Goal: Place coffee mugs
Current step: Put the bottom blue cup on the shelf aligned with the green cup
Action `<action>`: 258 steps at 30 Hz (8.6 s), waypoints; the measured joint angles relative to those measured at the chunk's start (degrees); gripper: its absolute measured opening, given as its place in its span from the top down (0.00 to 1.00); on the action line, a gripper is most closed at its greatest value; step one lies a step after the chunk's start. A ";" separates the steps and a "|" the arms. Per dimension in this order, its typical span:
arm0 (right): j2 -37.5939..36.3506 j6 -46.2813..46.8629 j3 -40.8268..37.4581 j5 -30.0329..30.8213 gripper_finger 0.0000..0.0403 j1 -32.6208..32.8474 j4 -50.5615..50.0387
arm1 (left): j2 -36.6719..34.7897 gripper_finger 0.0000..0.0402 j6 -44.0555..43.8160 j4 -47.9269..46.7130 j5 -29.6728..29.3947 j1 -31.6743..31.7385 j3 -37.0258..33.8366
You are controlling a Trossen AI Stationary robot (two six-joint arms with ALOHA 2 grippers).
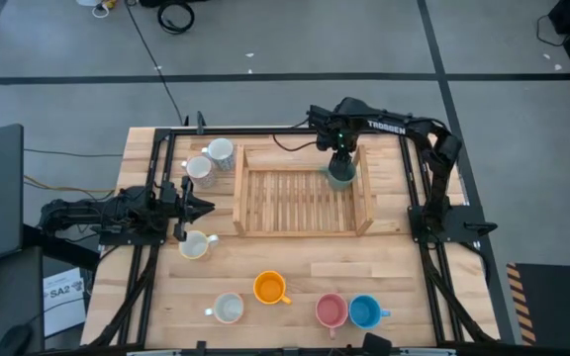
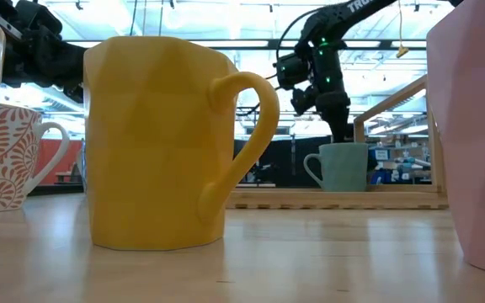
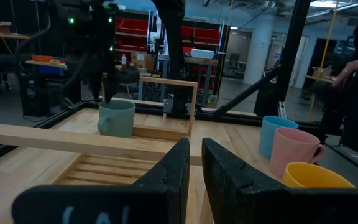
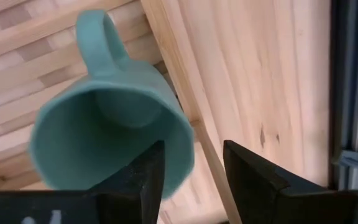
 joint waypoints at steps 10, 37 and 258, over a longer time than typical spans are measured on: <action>0.00 1.08 12.75 -1.21 0.58 1.14 -10.86 | 0.00 0.87 0.00 0.00 0.00 0.00 -0.01; -10.35 35.23 20.75 -8.56 0.58 43.53 -12.16 | 0.00 0.87 0.00 0.00 0.00 0.00 0.00; -16.05 50.97 -23.41 6.97 0.83 30.58 11.14 | 0.00 0.87 0.02 -0.87 0.02 0.00 0.01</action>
